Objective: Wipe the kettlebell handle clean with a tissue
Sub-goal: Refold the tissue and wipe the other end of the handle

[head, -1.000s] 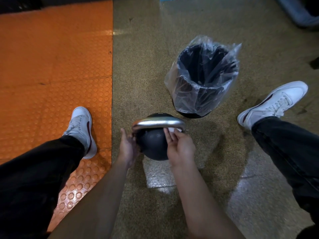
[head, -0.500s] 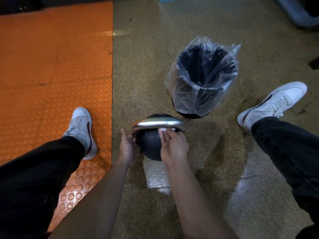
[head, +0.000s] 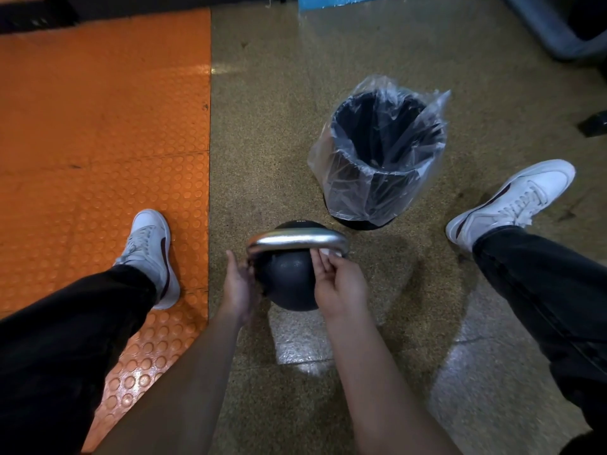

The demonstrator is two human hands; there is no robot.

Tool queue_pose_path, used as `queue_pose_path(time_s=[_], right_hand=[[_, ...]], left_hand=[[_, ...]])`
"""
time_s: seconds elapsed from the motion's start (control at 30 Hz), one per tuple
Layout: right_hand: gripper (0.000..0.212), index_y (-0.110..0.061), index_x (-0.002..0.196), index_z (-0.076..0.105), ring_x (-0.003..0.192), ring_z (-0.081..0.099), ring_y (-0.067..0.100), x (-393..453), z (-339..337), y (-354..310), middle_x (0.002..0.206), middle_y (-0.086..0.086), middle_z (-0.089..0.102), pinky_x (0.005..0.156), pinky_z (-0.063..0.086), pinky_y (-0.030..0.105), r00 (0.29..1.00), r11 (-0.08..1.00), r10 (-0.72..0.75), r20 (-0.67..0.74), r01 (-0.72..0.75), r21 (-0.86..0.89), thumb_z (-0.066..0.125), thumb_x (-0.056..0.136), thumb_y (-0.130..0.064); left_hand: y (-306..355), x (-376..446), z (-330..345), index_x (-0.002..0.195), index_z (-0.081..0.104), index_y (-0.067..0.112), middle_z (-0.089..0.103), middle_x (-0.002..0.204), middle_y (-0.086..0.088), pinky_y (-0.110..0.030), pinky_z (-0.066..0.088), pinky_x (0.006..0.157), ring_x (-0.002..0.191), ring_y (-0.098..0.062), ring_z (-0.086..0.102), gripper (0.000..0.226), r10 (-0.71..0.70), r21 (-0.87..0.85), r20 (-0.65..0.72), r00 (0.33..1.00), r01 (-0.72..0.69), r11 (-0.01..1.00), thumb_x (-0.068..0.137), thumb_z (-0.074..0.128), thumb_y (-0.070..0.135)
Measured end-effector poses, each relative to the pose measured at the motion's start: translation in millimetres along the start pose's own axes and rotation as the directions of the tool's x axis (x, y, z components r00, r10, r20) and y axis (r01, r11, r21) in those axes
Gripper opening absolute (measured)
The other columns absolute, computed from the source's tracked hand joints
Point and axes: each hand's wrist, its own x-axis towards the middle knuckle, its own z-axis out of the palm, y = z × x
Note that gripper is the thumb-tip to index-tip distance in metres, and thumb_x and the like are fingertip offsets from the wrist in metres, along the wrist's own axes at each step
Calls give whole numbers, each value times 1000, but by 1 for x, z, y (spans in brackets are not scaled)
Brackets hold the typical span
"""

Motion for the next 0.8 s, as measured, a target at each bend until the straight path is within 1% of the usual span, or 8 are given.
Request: queue_pose_path(time_s=[0.07,0.17,0.3,0.47,0.6,0.7,0.73,0.8], right_hand=[[15,4,103,59,99,68,29,-6,10,8,104,22,65,92,56,40,999,997,-30,39,32,-76,47,98,12],[22,-2,98,58,95,69,30,-8,14,13,99,21,64,101,53,46,994,984,-102,36,106,-142,47,95,17],[28,11,125,52,105,67,38,9,-4,7,111,31,62,98,55,47,992,994,-104,-72,101,-37,49,97,12],[30,13,130,49,95,69,30,9,-19,5,115,30,64,98,55,41,979,997,-52,-196,41,-59,43,101,7],[23,12,120,54,96,68,29,6,-8,0,108,27,64,97,54,40,994,998,-59,-88,57,-26,43,101,9],[14,3,98,59,97,67,26,-10,9,17,103,19,65,98,54,41,996,990,-92,3,92,-111,49,98,11],[17,-1,92,59,96,67,25,-15,12,22,100,17,65,99,54,42,994,980,-104,28,107,-167,50,96,13],[22,-6,86,59,96,67,25,-13,11,21,94,13,66,99,54,43,983,958,-169,71,181,-224,53,94,14]], left_hand=[[-1,2,-2,129,56,36,63,128,11,-64,15,118,145,-24,35,73,7,0,-3,1000,-7,1000,93,10,78],[-2,4,-4,139,51,33,63,129,11,-64,15,118,145,-24,35,78,13,7,9,1000,-13,1000,92,9,79],[-1,3,-5,148,44,32,53,148,4,-67,16,116,145,-25,35,83,-2,-5,5,1000,2,1000,90,9,80],[-1,2,-3,144,49,32,57,144,3,-64,20,117,142,-23,38,84,6,-10,7,1000,-6,1000,89,9,81],[1,-1,3,141,48,32,53,146,3,-55,20,117,147,-25,31,76,16,-15,-27,1000,-17,1000,94,9,76],[6,-6,10,154,31,13,31,161,-11,-48,20,119,150,-31,23,81,24,14,-127,992,-22,1000,99,13,69],[6,-6,9,153,34,12,34,159,-12,-49,20,119,150,-32,23,81,21,4,-131,991,-21,1000,99,14,69],[3,-1,6,137,54,25,56,142,-5,-55,19,118,148,-29,29,74,10,-48,-59,998,-13,999,97,13,72]])
